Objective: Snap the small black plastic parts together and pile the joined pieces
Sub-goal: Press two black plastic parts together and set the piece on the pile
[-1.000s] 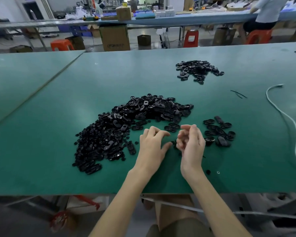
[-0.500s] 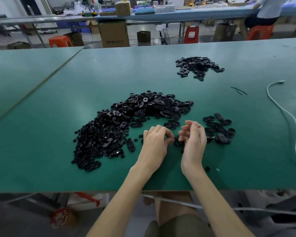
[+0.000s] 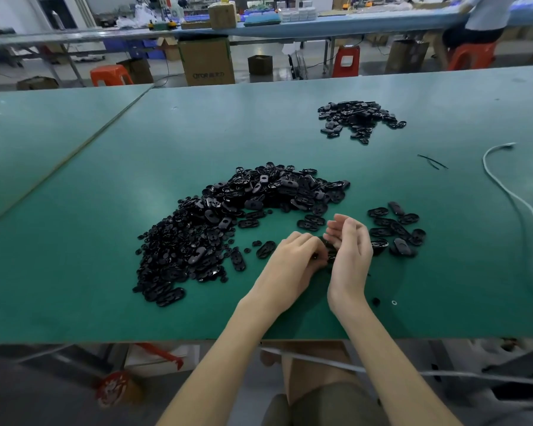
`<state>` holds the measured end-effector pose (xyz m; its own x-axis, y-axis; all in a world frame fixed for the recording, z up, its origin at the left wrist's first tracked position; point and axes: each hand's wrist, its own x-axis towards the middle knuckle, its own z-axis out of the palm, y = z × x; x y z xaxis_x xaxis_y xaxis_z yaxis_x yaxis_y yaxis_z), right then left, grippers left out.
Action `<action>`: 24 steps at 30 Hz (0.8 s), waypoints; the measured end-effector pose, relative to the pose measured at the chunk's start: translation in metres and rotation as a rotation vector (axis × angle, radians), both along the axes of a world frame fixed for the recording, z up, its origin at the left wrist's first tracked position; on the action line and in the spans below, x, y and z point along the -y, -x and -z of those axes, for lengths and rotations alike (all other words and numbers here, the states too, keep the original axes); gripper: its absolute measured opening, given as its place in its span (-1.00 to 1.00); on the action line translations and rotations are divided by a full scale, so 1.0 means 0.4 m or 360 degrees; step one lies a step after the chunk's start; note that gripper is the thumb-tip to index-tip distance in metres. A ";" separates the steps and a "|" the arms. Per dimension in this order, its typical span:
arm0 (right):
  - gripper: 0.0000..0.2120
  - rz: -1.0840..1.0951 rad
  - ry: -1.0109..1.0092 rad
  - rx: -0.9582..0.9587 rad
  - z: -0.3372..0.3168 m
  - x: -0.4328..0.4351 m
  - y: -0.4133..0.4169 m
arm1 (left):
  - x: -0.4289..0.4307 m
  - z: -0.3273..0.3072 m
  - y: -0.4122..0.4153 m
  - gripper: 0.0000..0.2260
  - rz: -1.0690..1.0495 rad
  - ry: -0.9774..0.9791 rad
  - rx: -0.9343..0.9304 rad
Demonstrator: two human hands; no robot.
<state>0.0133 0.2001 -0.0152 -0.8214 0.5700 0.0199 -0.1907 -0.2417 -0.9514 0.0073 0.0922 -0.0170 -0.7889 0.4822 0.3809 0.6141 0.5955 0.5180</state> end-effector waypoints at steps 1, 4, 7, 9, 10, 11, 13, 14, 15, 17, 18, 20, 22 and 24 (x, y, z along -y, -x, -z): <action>-0.75 0.0005 0.0000 -0.0003 0.000 0.000 0.000 | -0.002 0.002 0.000 -0.95 -0.0031 -0.0020 -0.0031; -0.77 0.0015 -0.0003 -0.0006 0.001 0.000 -0.001 | -0.006 0.007 -0.004 -0.97 -0.0113 -0.0009 -0.0112; -0.84 -0.0028 -0.0030 0.0016 0.001 -0.002 -0.002 | 0.000 0.003 -0.004 -0.96 -0.0179 -0.0173 0.0066; -0.84 -0.0079 -0.0098 0.0017 0.002 -0.002 -0.003 | 0.014 -0.008 0.000 -0.90 -0.0248 -0.0448 0.0316; -0.83 -0.0098 -0.0146 0.0007 0.002 -0.001 -0.004 | 0.021 -0.013 0.004 -0.89 -0.0286 -0.0588 0.0395; -0.83 -0.0113 -0.0200 -0.0007 0.002 0.000 -0.005 | 0.029 -0.016 0.009 -0.89 -0.0320 -0.0716 0.0447; -0.85 -0.0150 -0.0314 -0.0034 0.001 0.003 -0.006 | 0.043 -0.019 0.015 -0.91 -0.0351 -0.0969 0.0552; -0.86 -0.0183 -0.0360 -0.0040 0.001 0.004 -0.006 | 0.048 -0.020 0.015 -0.91 -0.0341 -0.1080 0.0602; -0.88 -0.0223 -0.0390 -0.0039 0.001 0.005 -0.007 | 0.051 -0.020 0.015 -0.91 -0.0326 -0.1165 0.0642; -0.88 -0.0282 -0.0407 -0.0035 0.003 0.005 -0.007 | 0.055 -0.018 0.014 -0.91 -0.0299 -0.1259 0.0692; -0.88 -0.0288 -0.0395 -0.0033 0.004 0.003 -0.007 | 0.055 -0.017 0.013 -0.91 -0.0287 -0.1282 0.0705; -0.88 -0.0277 -0.0344 -0.0030 0.006 -0.001 -0.008 | 0.055 -0.016 0.014 -0.93 -0.0260 -0.1304 0.0713; -0.87 -0.0271 -0.0286 -0.0042 0.007 -0.004 -0.008 | 0.054 -0.014 0.015 -0.95 -0.0253 -0.1312 0.0706; -0.87 -0.0280 -0.0251 -0.0055 0.006 -0.004 -0.007 | 0.053 -0.012 0.016 -0.97 -0.0280 -0.1308 0.0700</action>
